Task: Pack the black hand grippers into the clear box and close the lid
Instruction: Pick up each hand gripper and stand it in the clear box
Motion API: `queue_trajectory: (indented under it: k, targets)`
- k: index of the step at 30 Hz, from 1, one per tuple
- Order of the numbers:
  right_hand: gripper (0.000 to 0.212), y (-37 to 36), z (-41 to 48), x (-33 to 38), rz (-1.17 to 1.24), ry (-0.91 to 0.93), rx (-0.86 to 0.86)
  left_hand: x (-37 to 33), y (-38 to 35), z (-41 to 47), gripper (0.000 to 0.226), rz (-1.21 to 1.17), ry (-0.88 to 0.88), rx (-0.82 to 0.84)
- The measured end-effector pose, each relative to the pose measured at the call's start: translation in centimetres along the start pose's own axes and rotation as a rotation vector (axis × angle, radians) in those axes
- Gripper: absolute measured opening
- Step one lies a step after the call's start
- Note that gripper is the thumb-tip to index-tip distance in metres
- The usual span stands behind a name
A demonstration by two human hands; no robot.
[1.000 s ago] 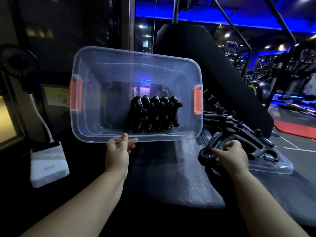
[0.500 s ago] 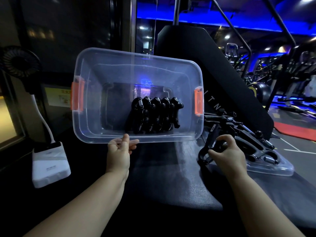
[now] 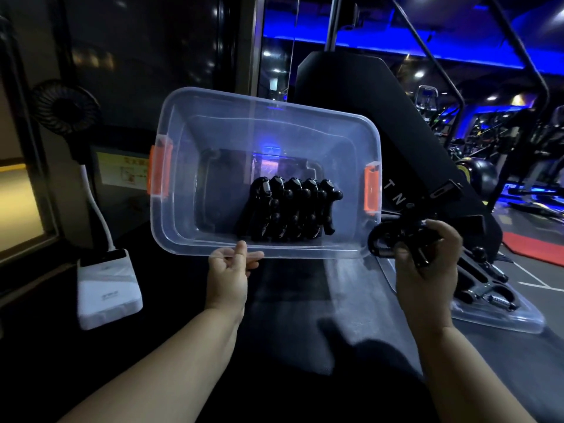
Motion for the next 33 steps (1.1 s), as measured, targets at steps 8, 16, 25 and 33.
queue_trajectory:
  k: [8, 16, 25, 33]
  targets:
    - [0.052, -6.9, 2.1, 3.3, -0.138, 0.027, 0.34, 0.1, 0.1, 0.0, 0.023, -0.037, 0.017, 0.01]
    - [0.06, -15.3, 2.9, 3.6, -0.364, -0.036, 0.779, 1.1, 0.3, 0.6, 0.019, -0.044, 0.066, -0.007]
    - [0.055, -21.3, 3.9, 3.8, -0.571, 0.018, 0.944, 1.6, 0.6, 0.8, 0.04, -0.039, 0.073, -0.046]
    - [0.055, -24.9, 4.7, 3.2, -0.681, 0.033, 0.999, 2.5, 0.5, 1.4, 0.049, -0.06, 0.066, 0.013]
Point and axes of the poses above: each hand's wrist, its own z-axis towards the middle knuckle, its own y-axis out of the back of the hand, x = y × z, the point moved 3 cm from there along z, towards the middle knuckle, and after that the axes turned 9 degrees about x, right-handed, at the moved point
